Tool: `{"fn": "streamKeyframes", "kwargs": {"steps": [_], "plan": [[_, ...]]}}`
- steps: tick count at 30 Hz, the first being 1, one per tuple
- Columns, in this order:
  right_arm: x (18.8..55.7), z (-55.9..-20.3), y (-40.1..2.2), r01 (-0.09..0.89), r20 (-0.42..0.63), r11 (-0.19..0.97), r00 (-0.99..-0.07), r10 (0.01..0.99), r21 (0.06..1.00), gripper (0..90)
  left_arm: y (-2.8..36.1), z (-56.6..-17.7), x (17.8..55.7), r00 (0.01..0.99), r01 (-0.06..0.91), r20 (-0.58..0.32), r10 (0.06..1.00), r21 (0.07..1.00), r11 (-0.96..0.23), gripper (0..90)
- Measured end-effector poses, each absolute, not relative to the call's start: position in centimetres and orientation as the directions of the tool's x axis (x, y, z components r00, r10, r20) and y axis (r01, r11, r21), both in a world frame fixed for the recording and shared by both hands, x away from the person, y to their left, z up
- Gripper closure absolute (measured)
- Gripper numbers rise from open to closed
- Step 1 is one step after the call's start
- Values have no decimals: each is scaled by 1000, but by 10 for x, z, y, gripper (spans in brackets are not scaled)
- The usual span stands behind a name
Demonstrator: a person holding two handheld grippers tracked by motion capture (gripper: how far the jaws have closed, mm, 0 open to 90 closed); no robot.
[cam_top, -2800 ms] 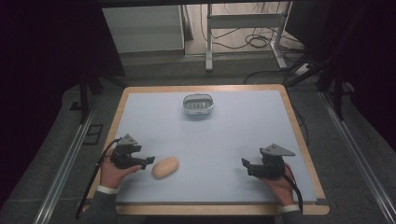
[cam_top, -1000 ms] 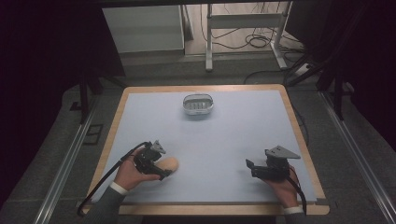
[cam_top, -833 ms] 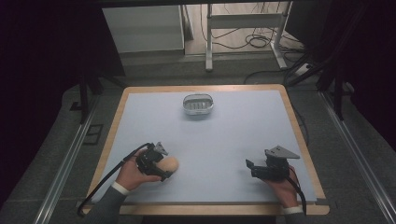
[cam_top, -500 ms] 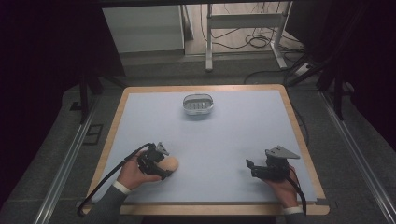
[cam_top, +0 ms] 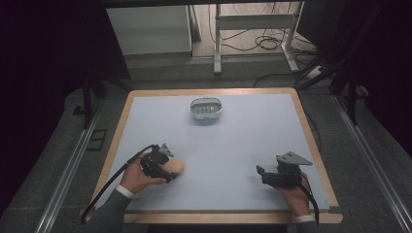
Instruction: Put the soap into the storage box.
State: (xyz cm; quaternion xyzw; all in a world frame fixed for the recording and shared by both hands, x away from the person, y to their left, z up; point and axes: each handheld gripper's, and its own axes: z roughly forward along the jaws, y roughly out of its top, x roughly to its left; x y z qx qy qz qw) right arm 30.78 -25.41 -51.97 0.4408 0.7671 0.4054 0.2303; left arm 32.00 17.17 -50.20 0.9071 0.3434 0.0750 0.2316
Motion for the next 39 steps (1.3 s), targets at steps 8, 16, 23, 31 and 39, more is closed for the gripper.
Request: {"fn": "streamKeyframes", "kwargs": {"steps": [8, 16, 23, 31, 39], "plan": [[308, -520, -255, 490, 8, 278, -503, 864, 826, 121, 171, -484, 329, 754, 575, -17, 657, 500, -647, 324], [308, -520, -256, 490, 11, 274, -502, 865, 827, 121, 170, -477, 335, 755, 570, -18, 656, 512, -642, 325], [309, -522, -255, 495, 13, 273, -499, 866, 825, 122, 171, -471, 340, 752, 568, -16, 659, 523, -635, 325], [309, -522, -255, 496, 15, 272, -499, 866, 825, 121, 172, -464, 348, 744, 568, -11, 668, 537, -624, 325], [309, -523, -255, 496, 16, 271, -499, 866, 825, 122, 172, -459, 354, 740, 567, -6, 672, 543, -620, 325]]}}
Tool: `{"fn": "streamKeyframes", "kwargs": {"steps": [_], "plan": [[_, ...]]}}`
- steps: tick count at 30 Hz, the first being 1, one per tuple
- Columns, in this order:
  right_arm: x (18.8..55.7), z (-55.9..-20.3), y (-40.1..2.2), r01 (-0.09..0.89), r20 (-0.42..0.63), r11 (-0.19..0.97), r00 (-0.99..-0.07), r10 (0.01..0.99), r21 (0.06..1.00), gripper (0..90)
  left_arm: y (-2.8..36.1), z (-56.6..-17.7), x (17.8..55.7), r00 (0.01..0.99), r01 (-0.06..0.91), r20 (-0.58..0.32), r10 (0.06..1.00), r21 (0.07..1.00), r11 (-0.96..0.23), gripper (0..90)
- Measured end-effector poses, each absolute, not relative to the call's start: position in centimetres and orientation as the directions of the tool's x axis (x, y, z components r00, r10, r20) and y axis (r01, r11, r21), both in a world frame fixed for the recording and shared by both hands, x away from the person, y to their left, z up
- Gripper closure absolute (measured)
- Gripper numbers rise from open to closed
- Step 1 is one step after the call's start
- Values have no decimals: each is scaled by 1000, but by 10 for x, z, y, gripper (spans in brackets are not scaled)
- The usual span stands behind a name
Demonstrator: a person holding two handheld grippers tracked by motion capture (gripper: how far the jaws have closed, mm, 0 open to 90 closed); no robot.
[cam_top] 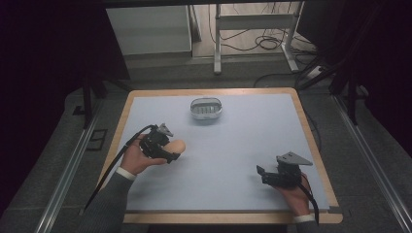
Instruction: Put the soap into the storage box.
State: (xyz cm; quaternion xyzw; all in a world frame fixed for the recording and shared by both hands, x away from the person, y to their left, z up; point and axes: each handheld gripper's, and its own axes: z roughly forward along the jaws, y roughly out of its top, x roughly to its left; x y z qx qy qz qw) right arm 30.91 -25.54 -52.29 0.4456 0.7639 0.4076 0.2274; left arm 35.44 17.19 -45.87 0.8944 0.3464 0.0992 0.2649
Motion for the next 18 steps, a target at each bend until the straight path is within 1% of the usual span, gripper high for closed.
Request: {"fn": "streamKeyframes", "kwargs": {"steps": [18], "plan": [[312, -527, -256, 498, 21, 264, -495, 868, 826, 121, 168, -453, 367, 738, 567, -5, 675, 548, -615, 325]]}}
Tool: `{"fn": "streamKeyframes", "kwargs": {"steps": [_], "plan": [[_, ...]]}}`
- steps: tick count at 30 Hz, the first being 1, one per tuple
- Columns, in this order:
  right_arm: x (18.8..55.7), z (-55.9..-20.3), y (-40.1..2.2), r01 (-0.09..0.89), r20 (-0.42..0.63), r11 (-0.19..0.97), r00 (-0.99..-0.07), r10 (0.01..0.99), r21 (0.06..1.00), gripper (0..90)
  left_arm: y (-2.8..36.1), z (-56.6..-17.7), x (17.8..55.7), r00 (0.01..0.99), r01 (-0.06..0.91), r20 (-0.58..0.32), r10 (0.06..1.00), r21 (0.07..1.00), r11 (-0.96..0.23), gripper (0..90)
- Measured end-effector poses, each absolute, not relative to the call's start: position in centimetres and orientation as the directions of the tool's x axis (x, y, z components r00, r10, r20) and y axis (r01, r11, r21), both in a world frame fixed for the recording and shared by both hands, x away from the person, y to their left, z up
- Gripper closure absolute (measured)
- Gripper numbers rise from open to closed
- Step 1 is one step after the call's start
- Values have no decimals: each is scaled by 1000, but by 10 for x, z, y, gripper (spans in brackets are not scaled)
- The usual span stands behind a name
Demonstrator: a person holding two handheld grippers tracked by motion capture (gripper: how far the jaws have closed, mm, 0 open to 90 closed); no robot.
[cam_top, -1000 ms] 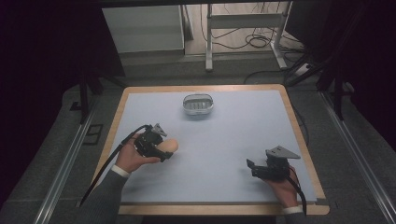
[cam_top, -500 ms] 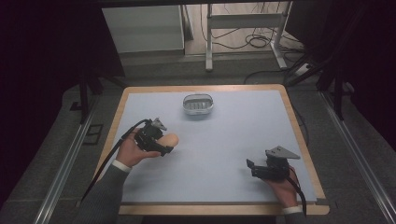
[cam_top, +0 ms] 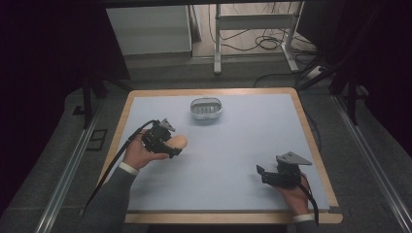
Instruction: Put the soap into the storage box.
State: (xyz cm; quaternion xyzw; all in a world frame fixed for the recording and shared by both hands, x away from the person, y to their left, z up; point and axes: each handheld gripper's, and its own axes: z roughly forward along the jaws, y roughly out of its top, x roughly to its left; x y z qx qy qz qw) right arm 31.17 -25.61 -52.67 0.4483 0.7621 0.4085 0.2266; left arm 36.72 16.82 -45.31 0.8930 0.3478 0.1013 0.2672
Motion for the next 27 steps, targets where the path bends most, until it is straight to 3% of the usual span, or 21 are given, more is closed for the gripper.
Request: {"fn": "streamKeyframes", "kwargs": {"steps": [27], "plan": [[312, -527, -257, 495, 18, 261, -491, 871, 829, 122, 164, -443, 397, 731, 567, 5, 682, 551, -612, 326]]}}
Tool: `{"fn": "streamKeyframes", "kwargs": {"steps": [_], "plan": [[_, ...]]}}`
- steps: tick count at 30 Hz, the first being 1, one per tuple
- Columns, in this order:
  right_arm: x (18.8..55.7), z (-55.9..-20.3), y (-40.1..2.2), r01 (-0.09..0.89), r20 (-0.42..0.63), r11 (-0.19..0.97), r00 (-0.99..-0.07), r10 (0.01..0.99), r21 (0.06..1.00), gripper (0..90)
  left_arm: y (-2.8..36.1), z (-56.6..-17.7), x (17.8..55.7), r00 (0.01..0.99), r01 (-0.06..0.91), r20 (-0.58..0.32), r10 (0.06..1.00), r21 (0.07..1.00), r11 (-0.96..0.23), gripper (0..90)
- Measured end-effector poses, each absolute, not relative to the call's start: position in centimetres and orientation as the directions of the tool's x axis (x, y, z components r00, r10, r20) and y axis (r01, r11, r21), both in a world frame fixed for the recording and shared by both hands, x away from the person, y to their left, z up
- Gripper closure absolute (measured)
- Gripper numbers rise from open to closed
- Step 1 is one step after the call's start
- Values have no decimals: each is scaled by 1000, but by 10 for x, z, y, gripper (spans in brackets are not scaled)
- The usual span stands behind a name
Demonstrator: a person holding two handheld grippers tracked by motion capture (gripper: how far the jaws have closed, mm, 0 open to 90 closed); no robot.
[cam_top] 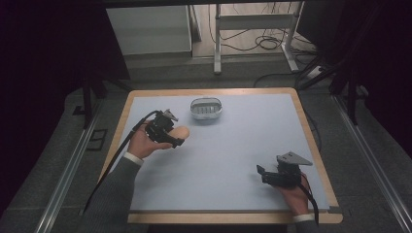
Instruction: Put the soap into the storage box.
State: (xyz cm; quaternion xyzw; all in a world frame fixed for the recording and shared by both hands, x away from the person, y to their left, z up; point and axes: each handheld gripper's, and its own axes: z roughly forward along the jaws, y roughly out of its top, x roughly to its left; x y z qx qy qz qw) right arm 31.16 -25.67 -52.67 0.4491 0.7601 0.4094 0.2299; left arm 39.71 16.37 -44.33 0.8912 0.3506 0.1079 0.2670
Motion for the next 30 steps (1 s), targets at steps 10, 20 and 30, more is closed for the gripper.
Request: {"fn": "streamKeyframes", "kwargs": {"steps": [10, 20, 30], "plan": [[312, -527, -256, 494, 16, 264, -491, 871, 828, 122, 159, -441, 407, 728, 568, 13, 686, 550, -613, 326], [312, -527, -256, 498, 17, 264, -492, 871, 826, 122, 156, -440, 417, 725, 571, 13, 688, 548, -611, 326], [312, -527, -256, 500, 18, 265, -491, 871, 825, 122, 149, -436, 427, 728, 566, 10, 686, 557, -608, 326]]}}
